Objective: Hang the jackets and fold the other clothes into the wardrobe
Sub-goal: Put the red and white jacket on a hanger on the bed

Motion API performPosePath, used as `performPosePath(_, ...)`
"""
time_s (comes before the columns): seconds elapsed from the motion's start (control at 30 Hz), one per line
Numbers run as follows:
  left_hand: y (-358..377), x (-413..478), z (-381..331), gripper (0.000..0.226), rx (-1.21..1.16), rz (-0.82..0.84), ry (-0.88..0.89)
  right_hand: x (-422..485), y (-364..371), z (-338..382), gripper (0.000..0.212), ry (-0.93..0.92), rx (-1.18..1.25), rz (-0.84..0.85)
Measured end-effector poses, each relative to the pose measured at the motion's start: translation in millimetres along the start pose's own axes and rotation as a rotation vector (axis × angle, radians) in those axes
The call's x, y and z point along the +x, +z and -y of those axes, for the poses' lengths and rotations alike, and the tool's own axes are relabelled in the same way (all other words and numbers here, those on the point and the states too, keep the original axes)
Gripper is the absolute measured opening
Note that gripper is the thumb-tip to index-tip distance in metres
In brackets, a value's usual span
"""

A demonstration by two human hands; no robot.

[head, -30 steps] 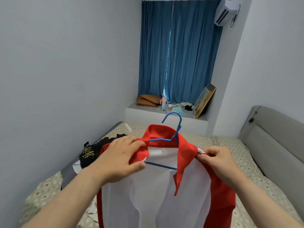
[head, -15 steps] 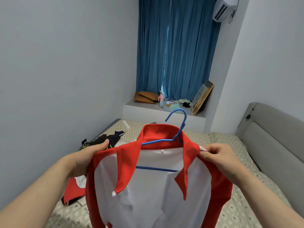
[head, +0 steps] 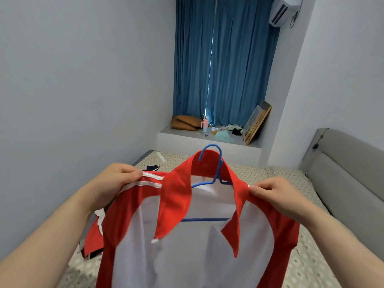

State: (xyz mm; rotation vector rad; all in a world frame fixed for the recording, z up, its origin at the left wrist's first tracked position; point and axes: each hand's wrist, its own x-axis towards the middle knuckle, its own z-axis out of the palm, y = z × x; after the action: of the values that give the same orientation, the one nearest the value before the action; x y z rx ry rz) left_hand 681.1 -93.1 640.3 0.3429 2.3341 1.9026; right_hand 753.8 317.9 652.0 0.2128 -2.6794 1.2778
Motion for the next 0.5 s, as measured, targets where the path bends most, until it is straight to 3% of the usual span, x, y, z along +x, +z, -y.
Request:
performPosePath(0.03,5.2,0.4,-2.6,0.014,0.101,-0.037,0.065,0.6,2.0,1.3,0.026,-0.010,0.010,-0.009)
performPosePath(0.17,29.1,-1.0,-8.0,0.023,0.666,-0.068,0.340,2.1,6.8,4.3,0.024,-0.027,0.174,-0.107)
performPosePath(0.3,41.3,-8.9,1.6,0.054,1.035,-0.126,0.436,0.6,11.8,5.9,0.033,-0.055,0.205,-0.181)
performPosePath(0.4,40.3,-9.7,12.0,0.055,1.066,-0.204,0.542,-0.3,17.1,9.2,0.028,-0.075,0.165,-0.213)
performPosePath(0.5,42.5,-7.3,18.2,0.051,1.068,-0.233,0.581,3.1,24.2,17.1,0.018,-0.170,-0.034,-0.287)
